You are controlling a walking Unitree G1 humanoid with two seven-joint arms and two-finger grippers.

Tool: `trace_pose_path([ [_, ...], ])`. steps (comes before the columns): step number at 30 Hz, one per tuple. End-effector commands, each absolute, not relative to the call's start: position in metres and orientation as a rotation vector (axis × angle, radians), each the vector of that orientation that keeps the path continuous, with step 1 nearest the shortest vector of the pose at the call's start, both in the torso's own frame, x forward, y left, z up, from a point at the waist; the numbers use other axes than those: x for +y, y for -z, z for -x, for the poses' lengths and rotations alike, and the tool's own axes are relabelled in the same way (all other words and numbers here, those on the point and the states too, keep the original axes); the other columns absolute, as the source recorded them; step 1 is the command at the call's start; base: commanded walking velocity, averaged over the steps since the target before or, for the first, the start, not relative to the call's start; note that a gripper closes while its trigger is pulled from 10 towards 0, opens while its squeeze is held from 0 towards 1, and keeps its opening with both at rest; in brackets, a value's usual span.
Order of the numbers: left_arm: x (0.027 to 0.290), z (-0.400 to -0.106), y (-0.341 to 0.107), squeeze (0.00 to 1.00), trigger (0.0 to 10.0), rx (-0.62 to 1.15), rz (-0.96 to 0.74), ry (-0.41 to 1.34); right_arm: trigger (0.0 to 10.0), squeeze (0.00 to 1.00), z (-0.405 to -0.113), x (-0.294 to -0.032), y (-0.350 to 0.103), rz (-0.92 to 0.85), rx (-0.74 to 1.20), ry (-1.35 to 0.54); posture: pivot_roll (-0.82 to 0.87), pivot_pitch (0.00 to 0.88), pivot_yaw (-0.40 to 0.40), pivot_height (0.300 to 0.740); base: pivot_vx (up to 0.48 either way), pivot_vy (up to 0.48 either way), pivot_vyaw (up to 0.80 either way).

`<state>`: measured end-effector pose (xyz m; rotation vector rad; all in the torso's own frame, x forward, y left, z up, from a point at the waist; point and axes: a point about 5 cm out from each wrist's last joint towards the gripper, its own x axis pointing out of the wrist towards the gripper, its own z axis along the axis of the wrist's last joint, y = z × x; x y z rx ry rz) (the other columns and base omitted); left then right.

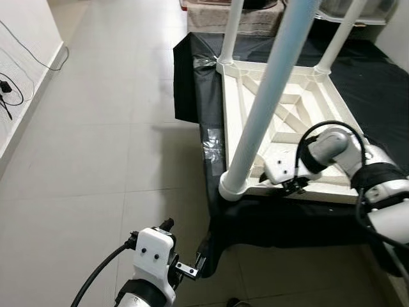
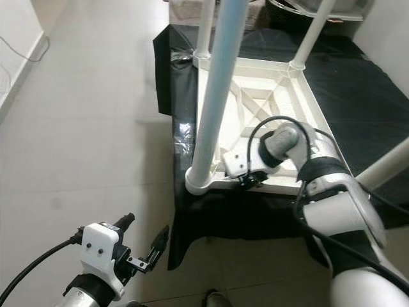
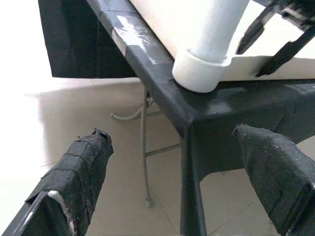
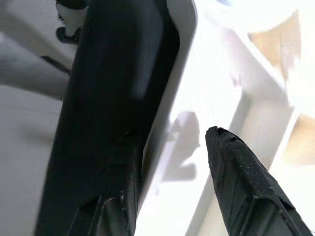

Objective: Building children table

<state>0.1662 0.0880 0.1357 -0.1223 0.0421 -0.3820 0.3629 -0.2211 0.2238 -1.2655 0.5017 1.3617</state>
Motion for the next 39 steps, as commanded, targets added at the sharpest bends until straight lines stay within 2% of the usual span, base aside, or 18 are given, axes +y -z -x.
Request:
trace_pose_path([
  [1, 0.088, -0.165, -0.129, 0.00, 10.0, 0.068, 0.132, 0.389, 10.0, 0.00, -0.365, -0.228, -0.239, 1.241, 0.477, -1.310, 0.05, 0.160, -0.022, 0.740, 0.000, 0.000, 0.00],
  [5, 0.089, -0.166, -0.129, 0.00, 10.0, 0.069, 0.128, 0.389, 10.0, 0.00, -0.362, -0.232, -0.250, 1.122, 0.472, -1.343, 0.05, 0.158, -0.018, 0.740, 0.000, 0.000, 0.00],
  [7, 0.090, -0.166, -0.128, 0.00, 10.0, 0.068, 0.126, 0.388, 10.0, 0.00, -0.361, -0.230, -0.258, 0.993, 0.429, -1.369, 0.05, 0.155, -0.018, 0.740, 0.000, 0.000, 0.00],
  [9, 0.090, -0.166, -0.128, 0.00, 10.0, 0.068, 0.126, 0.388, 10.0, 0.00, -0.361, -0.230, -0.258, 0.993, 0.429, -1.369, 0.05, 0.155, -0.018, 0.740, 0.000, 0.000, 0.00],
  [11, 0.090, -0.167, -0.128, 0.00, 10.0, 0.069, 0.122, 0.387, 10.0, 0.00, -0.363, -0.226, -0.265, 0.881, 0.347, -1.368, 0.05, 0.154, -0.017, 0.740, 0.000, 0.000, 0.00],
  [13, 0.091, -0.167, -0.128, 0.00, 10.0, 0.068, 0.121, 0.387, 10.0, 0.00, -0.363, -0.224, -0.267, 0.848, 0.302, -1.366, 0.05, 0.153, -0.017, 0.740, 0.000, 0.000, 0.00],
  [16, 0.093, -0.167, -0.127, 0.00, 10.0, 0.069, 0.117, 0.384, 10.0, 0.00, -0.363, -0.224, -0.273, 0.569, 0.160, -1.338, 0.05, 0.148, -0.002, 0.740, 0.000, 0.000, 0.00],
  [20, 0.095, -0.168, -0.126, 0.00, 10.0, 0.069, 0.115, 0.384, 10.0, 0.00, -0.359, -0.229, -0.269, 0.555, 0.110, -1.331, 0.05, 0.145, 0.010, 0.740, 0.000, 0.000, 0.00],
  [22, 0.097, -0.169, -0.125, 0.00, 10.0, 0.071, 0.111, 0.388, 10.0, 0.00, -0.355, -0.245, -0.258, 0.451, 0.133, -1.280, 0.05, 0.137, 0.026, 0.740, 0.000, 0.000, 0.00],
  [27, 0.099, -0.170, -0.124, 0.00, 10.0, 0.075, 0.104, 0.391, 10.0, 0.00, -0.346, -0.261, -0.237, 0.312, 0.202, -1.218, 0.05, 0.135, 0.032, 0.740, 0.000, 0.000, 0.00],
  [30, 0.099, -0.170, -0.124, 0.00, 10.0, 0.075, 0.103, 0.392, 10.0, 0.00, -0.345, -0.262, -0.235, 0.282, 0.214, -1.202, 0.05, 0.135, 0.032, 0.740, 0.000, 0.000, 0.00],
  [33, 0.100, -0.170, -0.124, 0.00, 10.0, 0.075, 0.100, 0.388, 10.0, 0.00, -0.351, -0.257, -0.233, 0.171, 0.087, -1.025, 0.05, 0.133, 0.025, 0.740, 0.000, 0.000, 0.00],
  [39, 0.101, -0.170, -0.123, 0.00, 10.0, 0.076, 0.099, 0.387, 10.0, 0.00, -0.351, -0.255, -0.231, 0.137, 0.046, -0.972, 0.05, 0.133, 0.025, 0.740, 0.000, 0.000, 0.00],
])
